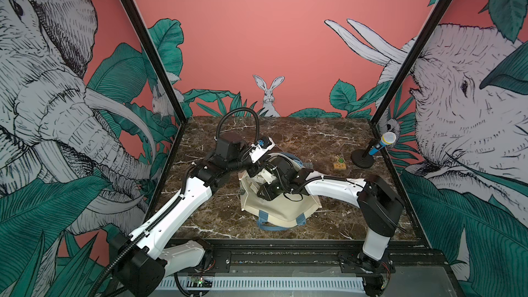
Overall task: Take out the compass set from the canvas bag
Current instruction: Pick up the compass set from the canvas bag.
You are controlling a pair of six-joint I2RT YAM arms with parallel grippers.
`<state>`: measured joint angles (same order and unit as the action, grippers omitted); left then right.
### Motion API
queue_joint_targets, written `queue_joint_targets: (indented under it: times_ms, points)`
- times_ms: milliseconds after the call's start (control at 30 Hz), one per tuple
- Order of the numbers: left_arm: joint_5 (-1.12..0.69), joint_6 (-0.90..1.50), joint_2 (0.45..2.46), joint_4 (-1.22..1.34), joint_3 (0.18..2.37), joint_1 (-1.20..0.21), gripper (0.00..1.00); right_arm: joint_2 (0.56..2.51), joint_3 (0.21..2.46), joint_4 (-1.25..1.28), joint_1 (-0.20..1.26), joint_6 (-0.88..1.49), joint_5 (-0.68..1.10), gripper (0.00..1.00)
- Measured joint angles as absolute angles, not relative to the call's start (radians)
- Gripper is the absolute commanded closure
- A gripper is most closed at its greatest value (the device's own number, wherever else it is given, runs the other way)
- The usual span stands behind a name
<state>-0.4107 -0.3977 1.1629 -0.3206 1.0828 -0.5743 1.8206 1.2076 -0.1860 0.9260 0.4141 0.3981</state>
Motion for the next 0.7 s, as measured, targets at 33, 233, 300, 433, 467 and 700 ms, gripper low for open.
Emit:
queue_joint_targets:
  times_ms: [33, 233, 300, 433, 467, 700]
  points:
    - [-0.411, -0.398, 1.163, -0.321, 1.082, -0.574, 1.00, 1.827, 1.208, -0.184, 0.926, 0.418, 0.401, 0.69]
    - [-0.412, -0.404, 1.159, -0.319, 1.081, -0.574, 1.00, 1.834, 1.209, -0.188, 0.924, 0.421, 0.404, 0.77]
    - [-0.411, -0.405, 1.159, -0.319, 1.080, -0.574, 1.00, 1.834, 1.212, -0.194, 0.924, 0.419, 0.404, 0.79]
    - [-0.407, -0.411, 1.152, -0.319, 1.077, -0.575, 1.00, 1.828, 1.221, -0.218, 0.924, 0.415, 0.400, 0.81]
    - [-0.406, -0.411, 1.149, -0.319, 1.076, -0.576, 1.00, 1.823, 1.221, -0.227, 0.924, 0.414, 0.397, 0.82]
    - [-0.377, -0.411, 1.126, -0.324, 1.067, -0.582, 1.00, 1.711, 1.220, -0.300, 0.918, 0.400, 0.361, 0.83]
